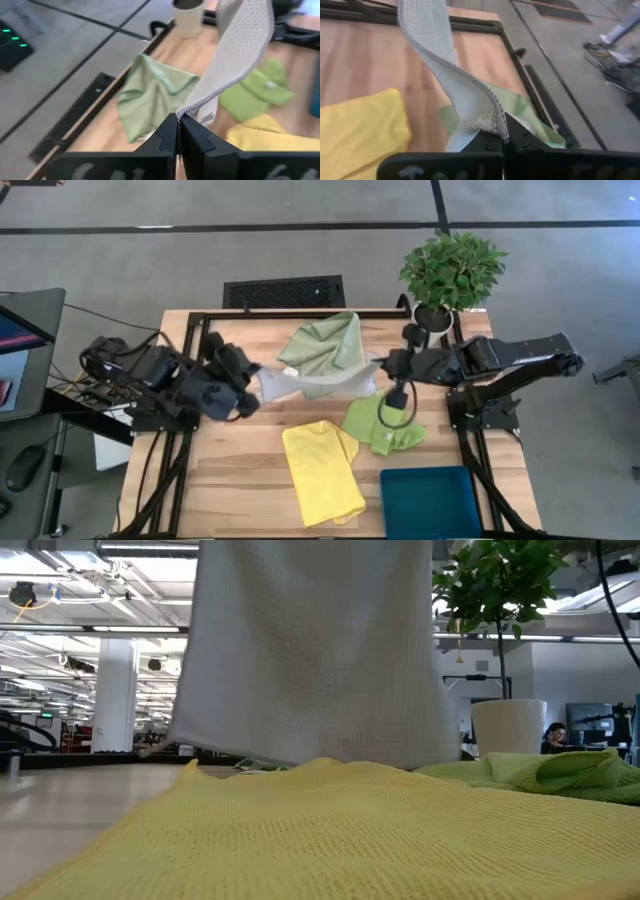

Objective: Fold microfiber towels
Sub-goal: Fold the gray towel

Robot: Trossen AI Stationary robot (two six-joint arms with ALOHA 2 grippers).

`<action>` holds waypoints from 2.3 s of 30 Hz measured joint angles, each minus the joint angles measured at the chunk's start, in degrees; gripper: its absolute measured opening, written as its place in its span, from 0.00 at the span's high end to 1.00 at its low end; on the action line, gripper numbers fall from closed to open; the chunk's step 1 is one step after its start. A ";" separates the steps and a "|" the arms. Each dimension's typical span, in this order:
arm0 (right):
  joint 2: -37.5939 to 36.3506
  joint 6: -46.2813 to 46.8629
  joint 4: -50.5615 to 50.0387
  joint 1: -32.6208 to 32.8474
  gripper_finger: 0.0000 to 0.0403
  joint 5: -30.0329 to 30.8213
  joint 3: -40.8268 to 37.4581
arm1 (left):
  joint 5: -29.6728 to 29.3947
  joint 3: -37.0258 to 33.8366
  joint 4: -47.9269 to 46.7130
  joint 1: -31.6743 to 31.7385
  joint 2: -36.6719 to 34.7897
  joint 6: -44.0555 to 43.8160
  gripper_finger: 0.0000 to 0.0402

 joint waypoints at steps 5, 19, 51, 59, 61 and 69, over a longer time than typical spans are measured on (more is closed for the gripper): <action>-0.54 1.73 -1.06 4.59 0.99 0.04 0.38 | 0.00 1.64 0.04 -5.67 0.00 -3.56 1.00; -0.63 3.15 -5.21 10.24 0.99 0.00 6.78 | 7.59 4.66 2.66 -11.86 0.00 -5.12 1.00; 9.18 5.63 -11.42 6.02 0.99 -5.51 6.82 | 10.88 -3.79 -2.81 -8.49 0.81 -14.61 1.00; 13.95 0.96 -10.45 -2.16 0.99 -4.31 6.80 | 10.01 -9.32 -7.64 -5.14 0.77 -19.68 1.00; 14.96 0.00 -10.16 -4.08 0.99 -4.22 6.80 | 10.04 -11.10 -7.68 -4.40 0.77 -19.79 1.00; 19.84 -7.01 -5.90 -9.49 0.99 -4.10 6.83 | 8.83 -16.75 -7.66 -2.34 0.78 -19.96 1.00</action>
